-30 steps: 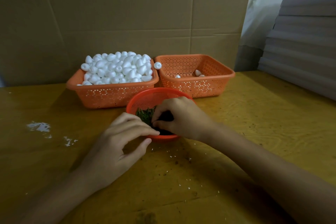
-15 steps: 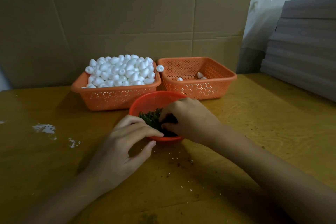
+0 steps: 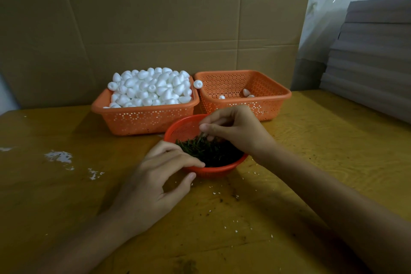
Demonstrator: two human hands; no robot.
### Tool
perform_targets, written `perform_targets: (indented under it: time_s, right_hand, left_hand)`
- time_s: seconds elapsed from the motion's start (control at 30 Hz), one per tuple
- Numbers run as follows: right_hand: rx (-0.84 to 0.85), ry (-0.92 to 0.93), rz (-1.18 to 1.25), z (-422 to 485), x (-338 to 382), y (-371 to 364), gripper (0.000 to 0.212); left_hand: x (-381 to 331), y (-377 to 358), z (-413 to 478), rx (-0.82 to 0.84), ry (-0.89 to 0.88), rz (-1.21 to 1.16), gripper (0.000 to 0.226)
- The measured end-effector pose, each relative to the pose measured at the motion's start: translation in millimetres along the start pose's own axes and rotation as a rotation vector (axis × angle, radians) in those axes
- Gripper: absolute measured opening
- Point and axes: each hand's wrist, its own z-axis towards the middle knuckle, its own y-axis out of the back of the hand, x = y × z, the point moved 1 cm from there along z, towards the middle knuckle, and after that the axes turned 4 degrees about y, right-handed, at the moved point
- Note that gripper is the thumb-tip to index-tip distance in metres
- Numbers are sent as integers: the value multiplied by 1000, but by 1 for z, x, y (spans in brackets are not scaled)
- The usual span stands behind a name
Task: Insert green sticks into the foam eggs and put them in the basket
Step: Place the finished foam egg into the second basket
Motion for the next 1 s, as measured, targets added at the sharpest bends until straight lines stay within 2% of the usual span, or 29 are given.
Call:
perform_targets:
  time_s: [0.17,0.3,0.4,0.47,0.53,0.6,0.67,0.8,0.9,1.0]
  right_hand:
    - [72,-70,156,3,0,8,13]
    - [71,-68,179,4,-2,7,13]
    - [81,-60,159,4,-4,7,13]
    - [85,-62,148,4,-4,7,12]
    - [89,-61,136,5,-3,7,11]
    - [96,-54,124,5,-3,6,10]
    - [110,-50,131,5,-4,6,10]
    - [122,-51,134,6,-5,8,12]
    - [118,-35,112,6,-5,7,14]
    - [140,-28,89,5,-5,7,12]
  left_hand:
    - [-6,3,1,-35,-11,9,22]
    - [-10,16,7,-212,-39,2,20]
    - [-1,32,20,-346,48,27,17]
    - [12,41,35,-365,173,35,18]
    - [34,51,52,-280,328,149,30]
    - [59,62,70,-100,435,412,40]
    - [79,73,84,96,489,541,42]
    - [96,81,106,302,619,453,34]
    - [99,81,121,326,690,311,38]
    - [107,80,130,384,656,367,30]
